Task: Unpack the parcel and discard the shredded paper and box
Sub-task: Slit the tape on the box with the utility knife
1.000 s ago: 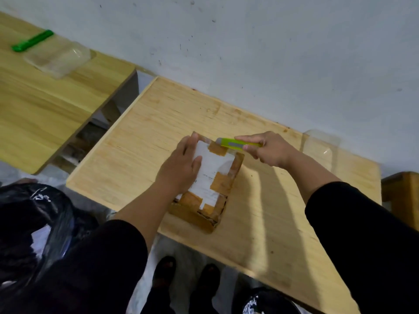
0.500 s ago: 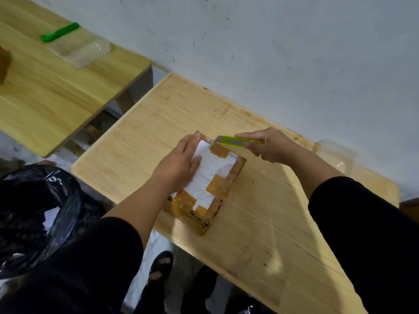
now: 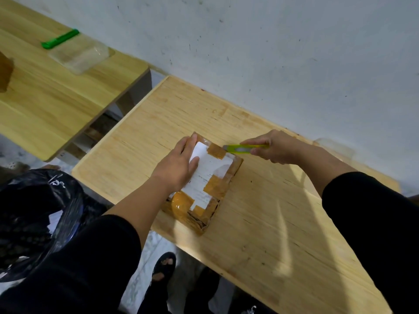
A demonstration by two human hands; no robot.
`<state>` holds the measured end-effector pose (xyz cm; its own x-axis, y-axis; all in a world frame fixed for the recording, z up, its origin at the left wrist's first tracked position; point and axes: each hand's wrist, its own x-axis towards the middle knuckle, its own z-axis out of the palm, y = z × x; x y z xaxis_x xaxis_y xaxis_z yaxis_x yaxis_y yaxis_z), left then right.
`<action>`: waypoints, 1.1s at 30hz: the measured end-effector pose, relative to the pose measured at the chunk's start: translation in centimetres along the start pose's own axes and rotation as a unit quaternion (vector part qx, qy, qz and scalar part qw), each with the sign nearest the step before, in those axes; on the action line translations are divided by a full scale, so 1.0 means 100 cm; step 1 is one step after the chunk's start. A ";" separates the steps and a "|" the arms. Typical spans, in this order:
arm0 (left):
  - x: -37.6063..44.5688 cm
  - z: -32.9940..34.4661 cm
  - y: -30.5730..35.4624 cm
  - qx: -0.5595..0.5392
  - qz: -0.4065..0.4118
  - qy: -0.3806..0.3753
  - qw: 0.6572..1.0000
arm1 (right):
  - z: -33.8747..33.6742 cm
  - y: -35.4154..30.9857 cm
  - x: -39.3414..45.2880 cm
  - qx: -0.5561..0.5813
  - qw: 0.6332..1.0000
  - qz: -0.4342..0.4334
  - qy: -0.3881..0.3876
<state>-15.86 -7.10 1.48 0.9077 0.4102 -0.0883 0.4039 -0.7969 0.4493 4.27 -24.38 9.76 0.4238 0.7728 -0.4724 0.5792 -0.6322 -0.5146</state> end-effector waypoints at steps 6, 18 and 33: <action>-0.001 0.000 0.000 0.003 0.009 0.005 1.000 | 0.006 0.011 -0.009 -0.019 1.000 0.000 0.020; -0.004 -0.007 0.002 -0.020 -0.017 -0.041 0.999 | 0.094 -0.015 -0.076 0.375 0.893 0.135 0.210; -0.027 -0.008 -0.014 -0.125 0.012 -0.053 0.991 | 0.174 -0.071 -0.104 0.355 0.859 0.256 0.266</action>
<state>-18.94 -6.68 1.78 0.9287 0.3340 -0.1613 0.3535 -0.6654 0.6576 -16.36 -28.87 5.84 0.8642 0.1804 -0.4697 -0.2681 -0.6248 -0.7333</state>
